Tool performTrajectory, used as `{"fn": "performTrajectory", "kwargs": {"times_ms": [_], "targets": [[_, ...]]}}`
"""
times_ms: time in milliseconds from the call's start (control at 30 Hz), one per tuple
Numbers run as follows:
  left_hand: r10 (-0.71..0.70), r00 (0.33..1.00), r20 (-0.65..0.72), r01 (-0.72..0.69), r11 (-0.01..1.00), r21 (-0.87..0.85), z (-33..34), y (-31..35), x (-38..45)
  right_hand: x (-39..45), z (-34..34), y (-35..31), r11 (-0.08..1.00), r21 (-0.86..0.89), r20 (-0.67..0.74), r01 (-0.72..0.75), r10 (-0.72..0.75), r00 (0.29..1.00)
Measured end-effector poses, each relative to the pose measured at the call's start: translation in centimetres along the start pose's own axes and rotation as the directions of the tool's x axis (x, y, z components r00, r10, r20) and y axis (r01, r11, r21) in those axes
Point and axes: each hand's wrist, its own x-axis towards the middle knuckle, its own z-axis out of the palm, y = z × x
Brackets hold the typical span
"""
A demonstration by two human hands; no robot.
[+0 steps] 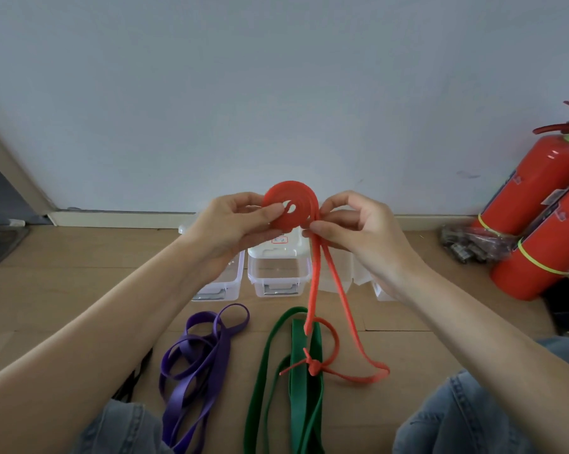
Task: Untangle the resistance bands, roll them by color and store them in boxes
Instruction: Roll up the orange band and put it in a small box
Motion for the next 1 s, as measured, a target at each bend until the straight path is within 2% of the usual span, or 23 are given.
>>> {"fn": "performTrajectory", "kwargs": {"times_ms": [167, 267, 367, 533, 600, 700, 800, 1000], "targets": [[-0.030, 0.999, 0.021, 0.031, 0.995, -0.097, 0.9, -1.5, -0.3, -0.3, 0.0, 0.5, 0.997, -0.066, -0.087, 0.043, -0.049, 0.995], [-0.084, 0.993, 0.086, 0.075, 0.992, 0.099, 1.0, -1.5, -0.4, -0.4, -0.3, 0.1, 0.992, -0.099, -0.066, 0.081, -0.088, 0.994], [-0.101, 0.978, 0.180, 0.035, 0.941, 0.335, 0.7, -0.7, -0.5, -0.4, -0.2, -0.7, 0.977, -0.154, 0.005, 0.148, -0.149, 0.989], [-0.074, 0.979, 0.188, -0.014, 0.905, 0.426, 0.6, -0.6, -0.8, -0.6, 0.4, -0.9, 0.950, -0.259, 0.102, 0.175, -0.153, 0.983], [-0.045, 0.983, 0.177, -0.024, 0.929, 0.368, 0.5, -0.4, -0.8, -0.3, 0.0, -1.0, 0.961, -0.229, 0.076, 0.156, -0.142, 0.987], [0.007, 0.992, 0.124, -0.025, 0.989, 0.143, -0.2, 0.8, -0.3, 0.2, -1.2, -1.0, 0.994, -0.076, 0.009, 0.076, -0.076, 0.997], [0.008, 0.999, 0.047, -0.005, 0.997, -0.071, -0.6, 1.2, 0.0, 0.1, -0.8, -0.5, 0.998, -0.022, 0.030, 0.054, -0.053, 0.998], [-0.014, 0.999, 0.036, 0.021, 0.981, -0.194, 0.4, -0.6, -0.1, -0.2, 0.7, 0.6, 0.997, -0.037, -0.017, 0.061, -0.061, 0.998]]}}
